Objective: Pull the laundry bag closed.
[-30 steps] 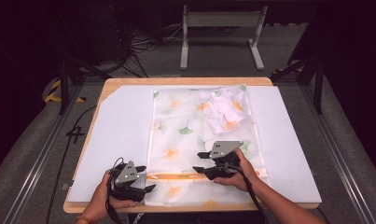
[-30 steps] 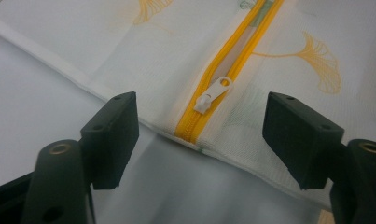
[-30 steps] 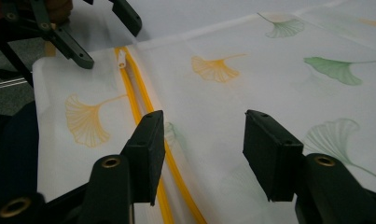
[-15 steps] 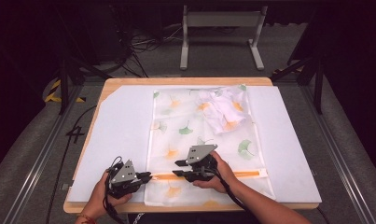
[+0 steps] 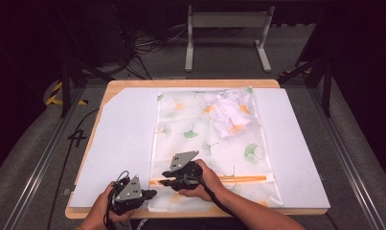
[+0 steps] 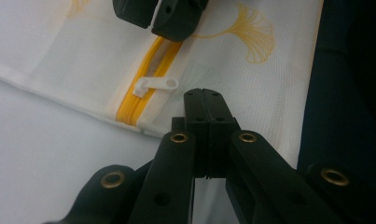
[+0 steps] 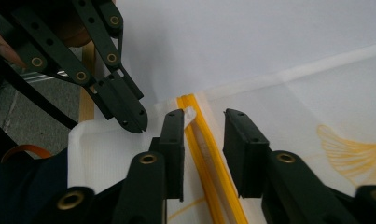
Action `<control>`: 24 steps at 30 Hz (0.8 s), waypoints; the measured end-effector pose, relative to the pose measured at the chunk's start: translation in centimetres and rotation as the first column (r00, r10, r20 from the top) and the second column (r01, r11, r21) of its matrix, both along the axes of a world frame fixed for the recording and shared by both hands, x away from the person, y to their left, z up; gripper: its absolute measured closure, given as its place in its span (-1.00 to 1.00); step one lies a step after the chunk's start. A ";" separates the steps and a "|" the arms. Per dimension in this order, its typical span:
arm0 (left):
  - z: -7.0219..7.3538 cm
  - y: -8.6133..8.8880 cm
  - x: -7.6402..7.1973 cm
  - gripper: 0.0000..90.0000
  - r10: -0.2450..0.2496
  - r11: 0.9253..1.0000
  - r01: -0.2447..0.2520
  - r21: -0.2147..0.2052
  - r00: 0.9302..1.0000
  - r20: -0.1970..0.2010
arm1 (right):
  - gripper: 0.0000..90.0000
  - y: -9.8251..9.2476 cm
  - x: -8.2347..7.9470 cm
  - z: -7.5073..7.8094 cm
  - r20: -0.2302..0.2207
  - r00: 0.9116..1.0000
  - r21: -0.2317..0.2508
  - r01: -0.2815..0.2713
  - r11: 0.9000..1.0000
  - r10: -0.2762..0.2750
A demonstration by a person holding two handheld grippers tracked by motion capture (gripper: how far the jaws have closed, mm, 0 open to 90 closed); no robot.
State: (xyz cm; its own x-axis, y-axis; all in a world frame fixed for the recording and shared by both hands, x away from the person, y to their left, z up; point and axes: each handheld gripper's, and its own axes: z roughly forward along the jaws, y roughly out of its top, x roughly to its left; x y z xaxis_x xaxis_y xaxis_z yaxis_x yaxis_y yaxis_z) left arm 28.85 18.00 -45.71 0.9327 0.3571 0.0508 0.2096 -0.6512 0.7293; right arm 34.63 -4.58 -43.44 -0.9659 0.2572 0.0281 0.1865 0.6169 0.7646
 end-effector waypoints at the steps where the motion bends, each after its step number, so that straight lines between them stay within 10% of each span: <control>1: 0.0 0.0 0.0 1.00 0.002 1.000 -0.002 -0.004 1.000 -0.004 | 0.47 0.3 -0.1 -0.2 -0.003 1.000 -0.005 0.000 1.000 0.000; 10: -0.3 0.1 0.1 1.00 0.001 1.000 -0.001 -0.022 1.000 -0.013 | 0.25 2.1 0.0 -1.4 -0.022 1.000 -0.034 0.014 0.999 -0.015; 24: -0.1 0.1 0.4 1.00 -0.005 1.000 0.004 -0.009 0.999 -0.035 | 0.95 2.2 0.9 -1.3 -0.056 0.998 -0.042 -0.006 0.999 0.003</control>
State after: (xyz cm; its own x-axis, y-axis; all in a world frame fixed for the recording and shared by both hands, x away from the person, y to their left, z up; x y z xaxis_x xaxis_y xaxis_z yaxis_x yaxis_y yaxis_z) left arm 29.21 18.08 -45.79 0.9354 0.3533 0.0148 0.2325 -0.6460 0.7271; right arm 35.57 -2.38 -44.69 -0.9643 0.2549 0.0712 0.2253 0.6494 0.7263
